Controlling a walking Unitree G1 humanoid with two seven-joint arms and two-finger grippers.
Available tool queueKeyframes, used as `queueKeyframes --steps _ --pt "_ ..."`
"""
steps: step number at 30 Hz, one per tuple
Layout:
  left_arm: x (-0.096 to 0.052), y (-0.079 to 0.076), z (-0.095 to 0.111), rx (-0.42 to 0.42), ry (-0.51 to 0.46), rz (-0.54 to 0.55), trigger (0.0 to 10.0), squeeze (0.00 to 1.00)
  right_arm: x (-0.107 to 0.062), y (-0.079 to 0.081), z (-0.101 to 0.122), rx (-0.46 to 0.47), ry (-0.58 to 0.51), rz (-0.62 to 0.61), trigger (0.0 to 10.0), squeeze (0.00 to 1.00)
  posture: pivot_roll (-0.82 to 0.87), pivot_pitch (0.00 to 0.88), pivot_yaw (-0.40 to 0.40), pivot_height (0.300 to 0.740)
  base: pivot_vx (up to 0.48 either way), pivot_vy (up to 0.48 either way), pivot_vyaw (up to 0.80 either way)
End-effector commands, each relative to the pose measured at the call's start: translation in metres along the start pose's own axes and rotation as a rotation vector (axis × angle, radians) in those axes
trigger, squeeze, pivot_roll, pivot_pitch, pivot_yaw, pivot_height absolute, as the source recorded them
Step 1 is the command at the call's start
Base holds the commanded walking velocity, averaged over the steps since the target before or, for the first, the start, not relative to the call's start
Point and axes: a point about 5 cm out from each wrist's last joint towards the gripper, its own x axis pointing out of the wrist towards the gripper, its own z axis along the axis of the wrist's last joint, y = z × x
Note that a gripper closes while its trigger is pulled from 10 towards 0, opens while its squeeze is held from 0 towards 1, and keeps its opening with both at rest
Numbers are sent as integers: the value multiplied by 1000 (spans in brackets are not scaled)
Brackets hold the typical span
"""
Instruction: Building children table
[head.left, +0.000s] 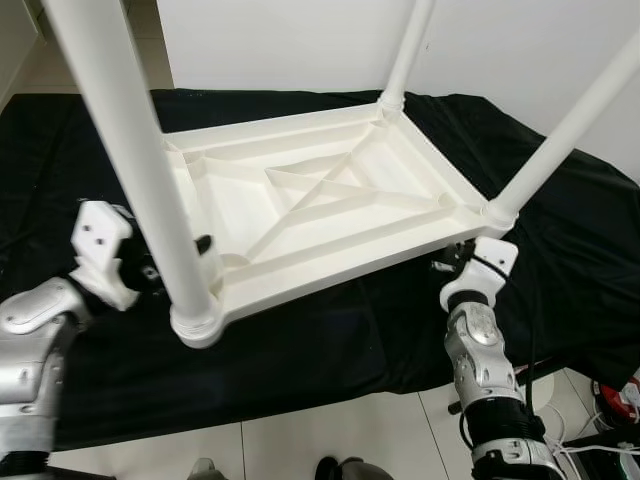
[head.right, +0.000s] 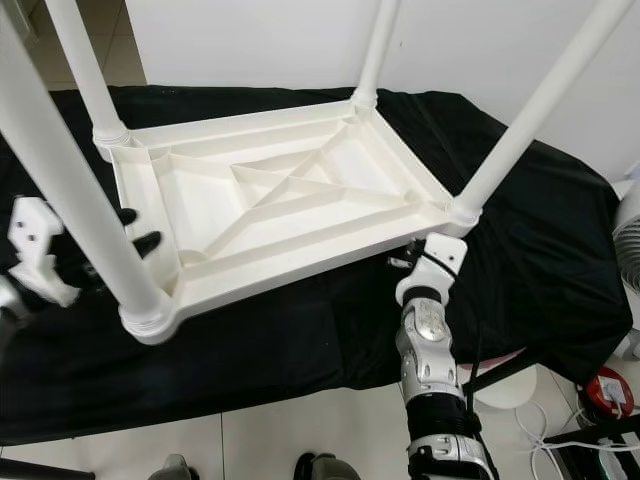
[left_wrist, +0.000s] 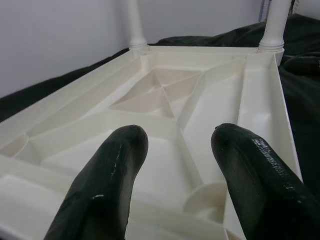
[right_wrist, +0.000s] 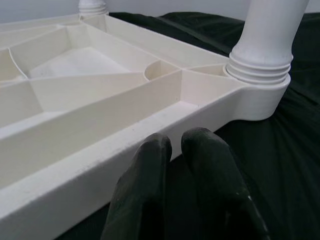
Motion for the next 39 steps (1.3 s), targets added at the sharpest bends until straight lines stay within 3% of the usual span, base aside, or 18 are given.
queueKeyframes --steps 1,3,6,9,12,13,15,16,25,30,39 --pt "9 -3 4 20 -11 -4 10000 0 1 -11 -6 0 35 -44 10000 0 96 112 -74 740 0 0 0" --pt "19 -10 8 37 -37 -36 10000 0 6 -11 -3 36 45 -48 10000 0 94 113 -79 740 0 0 0" --pt "24 -14 10 31 -47 -55 10000 0 9 -11 -2 57 53 -60 10000 0 94 113 -79 740 0 0 0" --pt "35 -32 16 28 -85 -106 10000 0 19 -16 1 83 69 -96 10000 0 95 117 -88 740 0 0 0" --pt "38 -38 16 23 -95 -122 10000 0 21 -18 1 112 77 -104 10000 0 98 118 -94 740 0 0 0" --pt "43 -50 17 32 -105 -145 10000 0 25 -19 -2 169 98 -105 10000 0 100 119 -97 740 0 0 0" --pt "45 -53 17 34 -110 -152 10000 0 26 -19 -2 181 105 -106 10000 0 100 119 -97 740 0 0 0" --pt "49 -63 18 12 -115 -171 10000 0 29 -19 -6 244 140 -115 10000 0 102 119 -99 740 0 0 0" --pt "58 -83 18 -7 -116 -204 10000 0 41 -19 -12 325 233 -92 10000 0 105 114 -103 740 0 0 0" --pt "66 -95 20 -18 -117 -220 10000 0 48 -17 -7 298 236 -39 10000 0 106 107 -104 740 0 0 0" --pt "76 -109 22 -55 -80 -190 10000 0 55 1 -5 162 290 153 10000 0 105 96 -94 740 0 0 0"
